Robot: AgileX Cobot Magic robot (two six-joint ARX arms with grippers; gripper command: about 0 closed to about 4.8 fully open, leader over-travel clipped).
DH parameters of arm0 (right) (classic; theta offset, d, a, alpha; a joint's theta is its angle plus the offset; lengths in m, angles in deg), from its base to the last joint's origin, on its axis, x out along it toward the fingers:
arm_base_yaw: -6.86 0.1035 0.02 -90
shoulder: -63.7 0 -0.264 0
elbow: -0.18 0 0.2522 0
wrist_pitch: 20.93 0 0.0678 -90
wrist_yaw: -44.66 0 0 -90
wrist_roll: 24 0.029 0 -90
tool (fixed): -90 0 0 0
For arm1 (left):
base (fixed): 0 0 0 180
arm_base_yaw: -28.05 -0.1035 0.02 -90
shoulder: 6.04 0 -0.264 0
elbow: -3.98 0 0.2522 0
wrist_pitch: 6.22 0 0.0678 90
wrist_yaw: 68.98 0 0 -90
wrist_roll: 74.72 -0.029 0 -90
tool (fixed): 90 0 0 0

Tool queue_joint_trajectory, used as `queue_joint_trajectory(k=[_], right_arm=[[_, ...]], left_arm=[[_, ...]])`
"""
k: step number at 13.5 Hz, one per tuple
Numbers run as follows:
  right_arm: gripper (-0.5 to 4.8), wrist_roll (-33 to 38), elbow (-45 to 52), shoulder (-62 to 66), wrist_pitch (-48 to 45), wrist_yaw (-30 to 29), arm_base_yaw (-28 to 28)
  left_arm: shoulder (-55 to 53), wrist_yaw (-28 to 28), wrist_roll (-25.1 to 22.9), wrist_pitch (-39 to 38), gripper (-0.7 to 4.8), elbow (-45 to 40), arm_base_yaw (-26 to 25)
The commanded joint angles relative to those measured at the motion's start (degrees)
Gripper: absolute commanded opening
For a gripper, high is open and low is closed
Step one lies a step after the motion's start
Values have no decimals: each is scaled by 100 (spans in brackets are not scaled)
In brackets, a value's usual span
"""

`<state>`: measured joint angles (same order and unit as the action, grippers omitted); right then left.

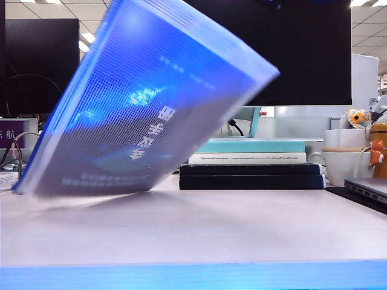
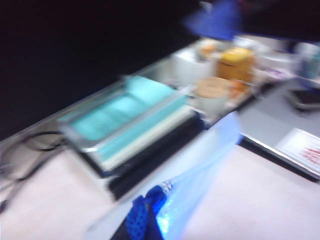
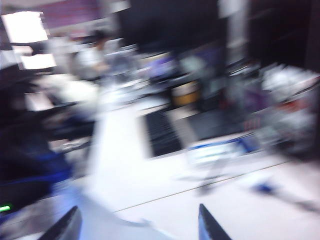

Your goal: Pick up the transparent plastic file bag with a blue zipper and open its zipper.

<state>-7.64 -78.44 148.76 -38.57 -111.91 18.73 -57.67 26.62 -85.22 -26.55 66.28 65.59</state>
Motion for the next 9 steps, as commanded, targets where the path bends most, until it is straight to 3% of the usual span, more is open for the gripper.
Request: queue_joint_trajectory(k=[1, 2, 3, 4, 6, 8, 9], right_arm=[[306, -730, -33, -221, 715, 911, -4], [305, -2124, -33, -612, 2203, 1635, 55], [306, -2592, -33, -942, 3049, 1902, 138], [307, -2343, -26, -1469, 4592, 1556, 673], [308, -2573, -28, -1482, 4822, 1792, 1241], [314, -2964, -28, -1471, 4830, 2487, 1847], [318, -3064, -28, -1471, 4822, 2509, 1902]], left_arm=[[-63, 83, -177, 188, -5, 227, -33], [-77, 107, -149, 173, -5, 247, -28], [-87, 63, -203, 127, -5, 247, -31], [-127, 140, -262, 330, -5, 260, -26], [-282, 352, -256, 435, -5, 273, -26], [-348, 570, -260, 437, -5, 275, -22], [-374, 774, -245, 472, -5, 275, -22]])
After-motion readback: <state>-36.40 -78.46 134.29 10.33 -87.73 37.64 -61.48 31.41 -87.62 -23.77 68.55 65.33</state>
